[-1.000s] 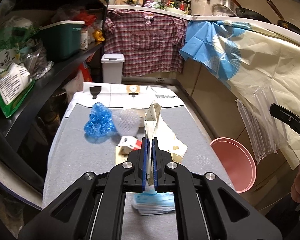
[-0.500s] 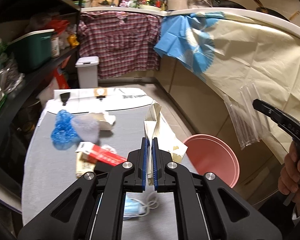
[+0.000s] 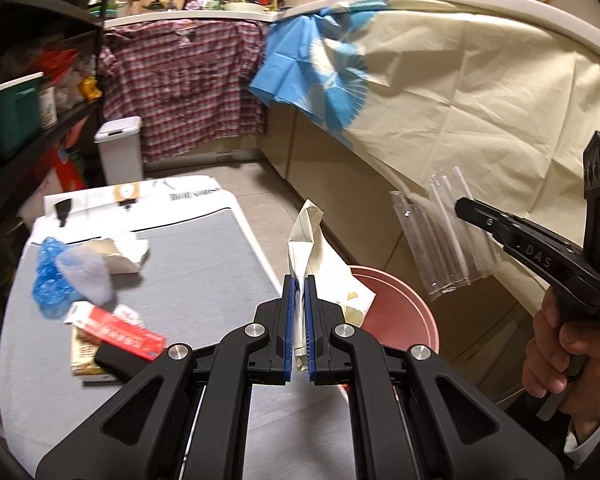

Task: Collect trash
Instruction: 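Carry the paper and straws over the pink bucket with both tools, then open both tools to drop the paper and straws into the bucket, then move both open tools back toward the remaining trash on the table, then grasp the red ointment box with the right tool, then grasp the beige tissue pack with the left tool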

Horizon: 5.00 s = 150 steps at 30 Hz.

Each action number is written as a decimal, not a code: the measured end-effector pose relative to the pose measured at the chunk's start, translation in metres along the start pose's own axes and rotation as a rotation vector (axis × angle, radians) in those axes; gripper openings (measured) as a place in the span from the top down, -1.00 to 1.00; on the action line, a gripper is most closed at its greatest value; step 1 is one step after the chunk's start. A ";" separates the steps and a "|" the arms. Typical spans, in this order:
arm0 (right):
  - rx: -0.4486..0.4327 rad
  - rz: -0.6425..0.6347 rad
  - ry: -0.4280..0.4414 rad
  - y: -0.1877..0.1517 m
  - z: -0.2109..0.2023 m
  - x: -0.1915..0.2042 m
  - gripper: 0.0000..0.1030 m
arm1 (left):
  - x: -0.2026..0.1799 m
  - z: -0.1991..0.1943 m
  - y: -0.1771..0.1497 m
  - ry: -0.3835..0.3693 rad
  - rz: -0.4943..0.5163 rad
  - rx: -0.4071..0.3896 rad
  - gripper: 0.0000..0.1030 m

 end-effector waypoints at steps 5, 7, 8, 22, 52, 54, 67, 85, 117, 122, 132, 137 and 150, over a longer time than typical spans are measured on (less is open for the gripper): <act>0.014 0.001 -0.036 -0.004 0.004 -0.013 0.90 | -0.024 0.021 -0.006 -0.031 0.031 0.034 0.91; 0.021 0.002 -0.043 -0.005 0.006 -0.016 0.90 | -0.031 0.028 -0.009 -0.034 0.045 0.044 0.91; 0.027 0.004 -0.049 -0.007 0.008 -0.019 0.90 | -0.036 0.032 -0.010 -0.041 0.050 0.053 0.91; 0.072 0.007 -0.087 -0.016 0.023 -0.034 0.87 | -0.062 0.068 -0.017 -0.055 0.062 0.105 0.91; 0.003 0.003 -0.042 -0.011 0.017 0.002 0.14 | -0.008 0.034 -0.006 -0.025 0.018 0.050 0.76; -0.001 -0.010 -0.025 -0.011 0.016 0.014 0.14 | 0.006 0.026 -0.005 -0.012 0.010 0.040 0.75; 0.037 -0.083 0.166 -0.027 0.032 0.114 0.14 | 0.126 -0.038 0.000 0.123 -0.136 -0.028 0.76; 0.220 -0.206 0.371 -0.092 0.120 0.237 0.14 | 0.243 -0.080 -0.020 0.269 -0.294 -0.039 0.76; 0.402 -0.366 0.451 -0.142 0.152 0.272 0.32 | 0.254 -0.001 -0.078 0.233 -0.320 0.161 0.12; 0.361 -0.325 0.428 -0.128 0.146 0.255 0.32 | 0.246 0.016 -0.085 0.250 -0.294 0.197 -0.02; 0.340 -0.238 0.309 -0.123 0.155 0.219 0.32 | 0.241 0.037 -0.092 0.300 -0.247 0.235 -0.05; 0.345 -0.225 0.290 -0.126 0.158 0.213 0.32 | 0.239 0.041 -0.092 0.320 -0.216 0.232 -0.06; 0.345 -0.219 0.292 -0.124 0.156 0.214 0.32 | 0.241 0.049 -0.095 0.317 -0.202 0.251 -0.07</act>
Point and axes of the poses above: each gripper's, at about its wrist camera, not at the fingertips, and z roughly the way its jaws point, x to its left, y to its top, the point moved 9 cm from there along z, roughly the way its jaws point, and after that the axes turned 2 degrees about -x, right-handed, at the moved point
